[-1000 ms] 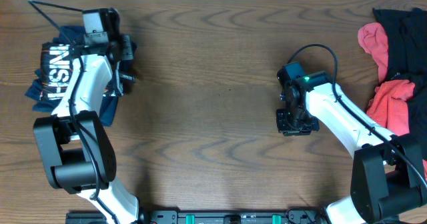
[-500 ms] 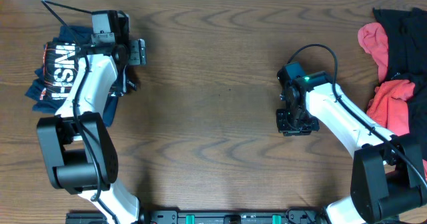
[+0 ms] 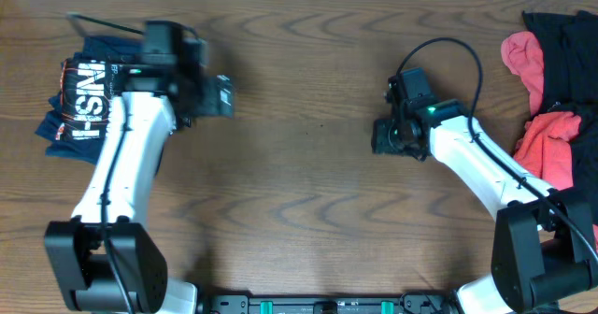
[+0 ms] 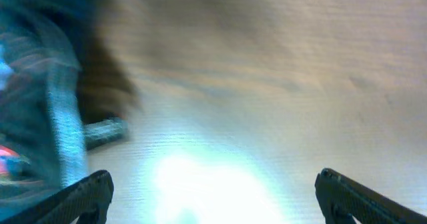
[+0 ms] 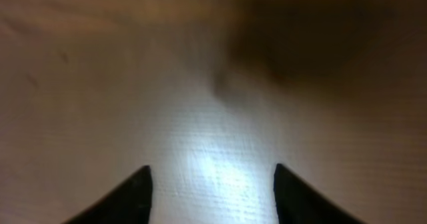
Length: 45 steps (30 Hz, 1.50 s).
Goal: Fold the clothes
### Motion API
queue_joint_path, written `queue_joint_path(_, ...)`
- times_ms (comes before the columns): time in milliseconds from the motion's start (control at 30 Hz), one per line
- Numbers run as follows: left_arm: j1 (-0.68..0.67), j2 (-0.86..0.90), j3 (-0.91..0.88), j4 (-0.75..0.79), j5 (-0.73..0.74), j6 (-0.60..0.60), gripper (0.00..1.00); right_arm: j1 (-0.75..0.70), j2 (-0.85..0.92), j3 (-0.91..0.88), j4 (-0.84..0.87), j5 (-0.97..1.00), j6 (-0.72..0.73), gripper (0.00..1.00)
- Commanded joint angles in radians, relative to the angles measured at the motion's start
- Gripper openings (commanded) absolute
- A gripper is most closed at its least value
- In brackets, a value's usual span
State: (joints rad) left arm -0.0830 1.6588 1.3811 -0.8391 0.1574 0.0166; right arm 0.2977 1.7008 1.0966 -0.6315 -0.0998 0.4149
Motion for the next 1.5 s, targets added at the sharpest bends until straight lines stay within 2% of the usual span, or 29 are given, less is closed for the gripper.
queue_joint_path(0,-0.08,0.006,0.002,-0.055,0.034,-0.011,0.98,-0.053,-0.011,0.001,0.036,-0.009,0.048,0.75)
queue_joint_path(67,-0.117,0.005,0.002,-0.112,0.034,-0.011,0.98,-0.095,-0.012,0.003,0.03,-0.011,0.041,0.81)
queue_joint_path(200,-0.129,-0.003,0.005,-0.265,0.034,-0.016,0.98,-0.185,-0.047,0.015,-0.057,-0.069,-0.097,0.97)
queue_joint_path(300,-0.125,-0.042,0.003,-0.33,0.033,-0.022,0.98,-0.253,-0.122,0.016,-0.134,-0.019,-0.105,0.99)
queue_joint_path(433,-0.126,-0.166,-0.018,-0.312,-0.019,-0.033,0.98,-0.312,-0.263,0.016,-0.192,0.019,-0.108,0.99)
queue_joint_path(600,-0.126,-0.413,-0.101,-0.212,-0.065,-0.045,0.98,-0.307,-0.457,-0.019,-0.236,0.055,-0.109,0.99)
queue_joint_path(700,-0.126,-0.597,-0.188,-0.145,-0.066,-0.045,0.98,-0.279,-0.589,-0.085,-0.236,0.077,-0.108,0.99)
queue_joint_path(867,-0.126,-0.898,-0.357,-0.082,-0.092,-0.045,0.98,-0.156,-0.889,-0.266,-0.182,0.277,-0.049,0.99)
queue_joint_path(967,-0.126,-1.038,-0.439,-0.006,-0.089,-0.045,0.98,-0.116,-1.04,-0.345,-0.144,0.307,-0.049,0.99)
queue_joint_path(1033,-0.126,-1.09,-0.465,0.052,-0.083,-0.045,0.98,-0.114,-1.106,-0.373,-0.143,0.305,-0.049,0.99)
queue_joint_path(1167,-0.126,-1.142,-0.467,0.044,-0.084,-0.045,0.98,-0.114,-1.18,-0.385,-0.163,0.306,-0.049,0.99)
queue_joint_path(1467,-0.126,-1.145,-0.468,0.005,-0.083,-0.045,0.98,-0.114,-1.186,-0.385,-0.243,0.306,-0.049,0.99)
